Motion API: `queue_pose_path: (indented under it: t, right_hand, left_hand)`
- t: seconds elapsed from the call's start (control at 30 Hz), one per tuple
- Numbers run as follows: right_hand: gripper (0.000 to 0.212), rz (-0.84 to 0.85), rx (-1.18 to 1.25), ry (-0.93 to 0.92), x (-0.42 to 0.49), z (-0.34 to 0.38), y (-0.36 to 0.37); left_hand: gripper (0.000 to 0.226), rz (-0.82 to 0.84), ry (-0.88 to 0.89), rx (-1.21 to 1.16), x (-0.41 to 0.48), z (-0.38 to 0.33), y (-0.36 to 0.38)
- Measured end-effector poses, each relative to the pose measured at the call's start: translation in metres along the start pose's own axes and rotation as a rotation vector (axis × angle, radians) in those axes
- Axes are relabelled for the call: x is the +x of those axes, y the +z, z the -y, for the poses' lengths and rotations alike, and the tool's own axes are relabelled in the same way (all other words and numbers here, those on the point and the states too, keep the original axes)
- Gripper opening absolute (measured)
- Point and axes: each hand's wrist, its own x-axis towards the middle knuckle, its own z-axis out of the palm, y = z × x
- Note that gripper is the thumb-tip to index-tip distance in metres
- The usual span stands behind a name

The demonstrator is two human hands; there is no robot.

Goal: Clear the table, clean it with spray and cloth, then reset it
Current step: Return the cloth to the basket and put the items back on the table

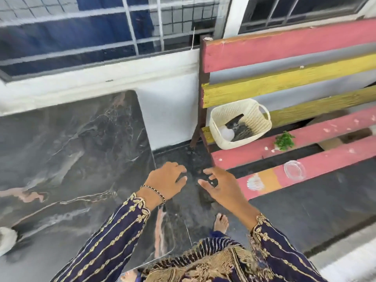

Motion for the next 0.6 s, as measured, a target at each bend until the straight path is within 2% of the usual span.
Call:
queue_pose_path:
  t: [0.13,0.33,0.5,0.6]
  right_hand:
    - [0.043,0.020,-0.045,0.146,0.023,-0.106,-0.053]
    - [0.050,-0.075,-0.157,0.362,0.059,-0.266,-0.114]
    - [0.068,-0.102,-0.309,0.460,0.082,-0.361,-0.143]
    - [0.089,-0.096,-0.357,0.528,0.090,-0.398,-0.149]
  left_hand:
    - [0.036,0.104,0.068,-0.017,0.078,-0.077,0.047]
    - [0.042,0.249,0.212,0.008,0.198,-0.180,0.116]
    - [0.049,0.155,0.323,0.059,0.286,-0.247,0.149]
    - [0.059,0.046,0.385,0.127,0.339,-0.279,0.169]
